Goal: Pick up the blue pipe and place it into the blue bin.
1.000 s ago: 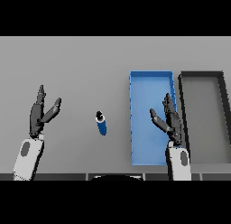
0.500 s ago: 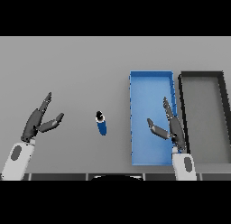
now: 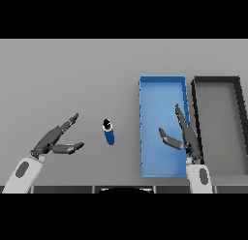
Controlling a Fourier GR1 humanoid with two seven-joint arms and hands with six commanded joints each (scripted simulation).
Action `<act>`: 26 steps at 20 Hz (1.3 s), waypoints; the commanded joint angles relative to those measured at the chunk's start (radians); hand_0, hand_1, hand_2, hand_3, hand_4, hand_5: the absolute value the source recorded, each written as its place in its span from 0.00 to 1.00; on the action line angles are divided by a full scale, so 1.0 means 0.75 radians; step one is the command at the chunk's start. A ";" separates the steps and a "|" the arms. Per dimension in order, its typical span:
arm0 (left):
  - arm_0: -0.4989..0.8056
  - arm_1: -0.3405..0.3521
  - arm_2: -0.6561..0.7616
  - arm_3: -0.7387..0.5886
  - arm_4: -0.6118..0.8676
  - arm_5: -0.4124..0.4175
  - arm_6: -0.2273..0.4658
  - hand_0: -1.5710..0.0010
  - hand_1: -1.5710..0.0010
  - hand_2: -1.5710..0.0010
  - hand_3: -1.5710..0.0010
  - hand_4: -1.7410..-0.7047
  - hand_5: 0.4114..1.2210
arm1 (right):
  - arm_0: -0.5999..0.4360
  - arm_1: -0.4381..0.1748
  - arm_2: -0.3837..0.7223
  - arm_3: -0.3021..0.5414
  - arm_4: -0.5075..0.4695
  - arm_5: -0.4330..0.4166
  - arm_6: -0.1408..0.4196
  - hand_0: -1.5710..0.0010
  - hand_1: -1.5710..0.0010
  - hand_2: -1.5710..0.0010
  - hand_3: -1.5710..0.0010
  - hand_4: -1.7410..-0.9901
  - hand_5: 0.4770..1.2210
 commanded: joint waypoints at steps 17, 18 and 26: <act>-0.232 -0.410 -0.246 0.275 -0.185 -0.020 0.063 1.00 1.00 1.00 1.00 0.61 0.04 | 0.042 0.005 -0.015 -0.015 -0.021 0.006 -0.010 1.00 1.00 1.00 1.00 0.62 0.17; -0.239 -0.418 -0.251 0.289 -0.211 -0.005 0.048 1.00 1.00 1.00 1.00 0.62 0.04 | 0.025 0.007 -0.013 -0.002 -0.003 -0.008 0.018 1.00 1.00 1.00 1.00 0.63 0.16; -0.312 -0.606 -0.209 0.457 -0.118 -0.016 -0.049 0.88 0.78 0.69 0.67 0.47 0.39 | 0.038 -0.001 -0.021 -0.013 -0.025 0.009 0.003 1.00 1.00 1.00 1.00 0.64 0.17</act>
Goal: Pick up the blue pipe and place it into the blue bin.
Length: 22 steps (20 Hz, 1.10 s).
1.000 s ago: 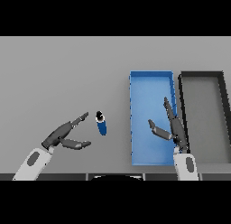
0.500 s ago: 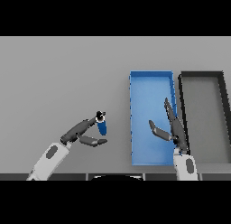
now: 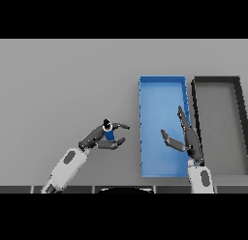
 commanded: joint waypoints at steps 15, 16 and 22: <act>0.010 -0.049 -0.063 -0.223 -0.022 0.121 -0.140 0.03 0.03 0.02 0.09 0.03 0.98 | -0.017 -0.006 0.004 0.017 0.031 -0.011 -0.003 1.00 1.00 1.00 1.00 0.67 0.20; -0.001 -0.045 -0.062 -0.243 -0.013 0.116 -0.125 0.03 0.02 0.02 0.08 0.02 0.98 | -0.003 -0.007 0.014 -0.002 0.042 -0.012 -0.016 1.00 1.00 1.00 1.00 0.68 0.20; -0.083 -0.028 -0.072 -0.361 0.033 0.092 0.039 0.01 0.01 0.01 0.08 0.01 1.00 | -0.010 -0.017 0.000 0.016 0.037 -0.009 -0.033 1.00 1.00 1.00 1.00 0.71 0.22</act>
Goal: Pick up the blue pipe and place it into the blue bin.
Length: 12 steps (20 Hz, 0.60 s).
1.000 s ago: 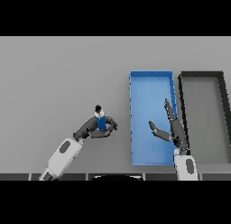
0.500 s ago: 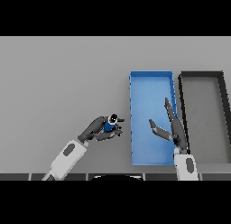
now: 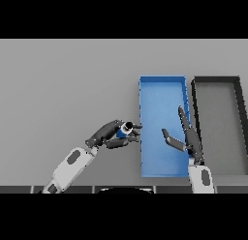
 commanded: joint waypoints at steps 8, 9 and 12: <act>0.005 -0.002 -0.018 -0.007 -0.028 -0.019 0.056 0.00 0.00 0.00 0.08 0.01 1.00 | 0.047 0.090 0.011 0.049 -0.040 -0.008 -0.028 1.00 1.00 1.00 1.00 0.74 0.20; 0.004 0.001 -0.007 -0.010 -0.027 -0.021 0.057 0.00 0.00 0.00 0.08 0.01 1.00 | 0.072 0.101 0.013 0.053 -0.046 -0.005 -0.057 1.00 1.00 1.00 1.00 0.73 0.20; 0.020 -0.009 -0.012 -0.010 -0.055 -0.026 0.028 0.00 0.00 0.00 0.08 0.01 1.00 | 0.056 0.103 0.001 0.055 -0.070 0.002 -0.076 1.00 1.00 1.00 1.00 0.72 0.19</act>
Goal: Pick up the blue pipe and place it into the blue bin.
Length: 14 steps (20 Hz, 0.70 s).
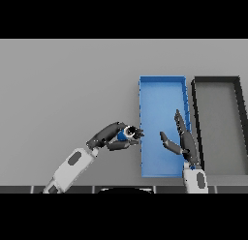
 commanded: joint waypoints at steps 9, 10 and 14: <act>-0.005 -0.014 0.028 0.001 -0.016 -0.020 0.034 0.00 0.00 0.00 0.08 0.01 1.00 | -0.128 -0.237 0.022 -0.300 -0.427 0.391 0.203 1.00 1.00 1.00 1.00 0.64 0.06; -0.002 -0.017 0.025 0.003 -0.014 -0.032 0.031 0.00 0.00 0.00 0.08 0.01 1.00 | -0.162 -0.266 0.045 -0.329 -0.429 0.417 0.238 1.00 1.00 1.00 1.00 0.62 0.06; -0.010 -0.030 0.037 0.027 -0.037 -0.040 0.037 0.00 0.00 0.00 0.08 0.01 1.00 | -0.283 -0.321 0.118 -0.430 -0.519 0.488 0.367 1.00 1.00 1.00 1.00 0.59 0.06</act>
